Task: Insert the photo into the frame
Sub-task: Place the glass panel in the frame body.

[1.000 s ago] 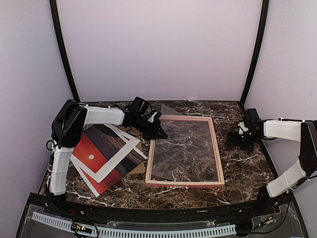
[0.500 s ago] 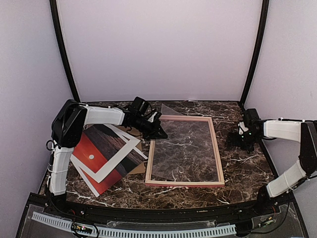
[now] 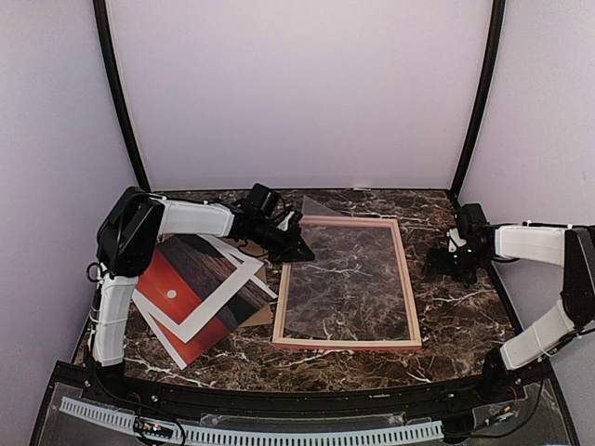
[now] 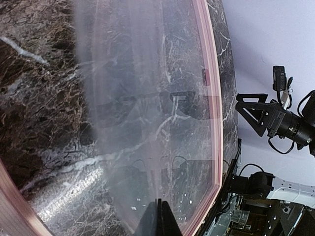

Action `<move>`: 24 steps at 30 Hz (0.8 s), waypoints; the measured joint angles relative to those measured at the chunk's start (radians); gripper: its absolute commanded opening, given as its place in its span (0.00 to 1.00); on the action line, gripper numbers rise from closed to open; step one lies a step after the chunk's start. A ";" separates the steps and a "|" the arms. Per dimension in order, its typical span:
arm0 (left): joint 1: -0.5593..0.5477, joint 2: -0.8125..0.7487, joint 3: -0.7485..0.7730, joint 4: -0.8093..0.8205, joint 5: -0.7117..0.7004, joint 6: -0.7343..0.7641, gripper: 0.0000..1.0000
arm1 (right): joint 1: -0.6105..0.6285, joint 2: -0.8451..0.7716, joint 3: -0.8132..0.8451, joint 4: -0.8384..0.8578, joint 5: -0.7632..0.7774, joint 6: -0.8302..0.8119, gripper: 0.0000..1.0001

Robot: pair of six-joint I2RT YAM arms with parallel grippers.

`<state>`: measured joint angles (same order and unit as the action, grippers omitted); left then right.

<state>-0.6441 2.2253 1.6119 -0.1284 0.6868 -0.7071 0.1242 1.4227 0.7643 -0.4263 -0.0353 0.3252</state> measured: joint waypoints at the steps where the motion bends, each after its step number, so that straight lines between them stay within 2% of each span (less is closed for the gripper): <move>1: 0.000 0.000 -0.003 0.003 -0.001 -0.003 0.00 | 0.000 0.000 0.000 0.000 0.000 0.000 0.99; 24: -0.011 -0.005 -0.060 0.060 -0.018 -0.059 0.00 | 0.000 0.000 0.000 0.000 -0.011 -0.003 0.99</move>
<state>-0.6548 2.2200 1.5520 -0.0681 0.6689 -0.7662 0.1242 1.4231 0.7643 -0.4263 -0.0463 0.3225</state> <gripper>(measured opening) 0.007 0.986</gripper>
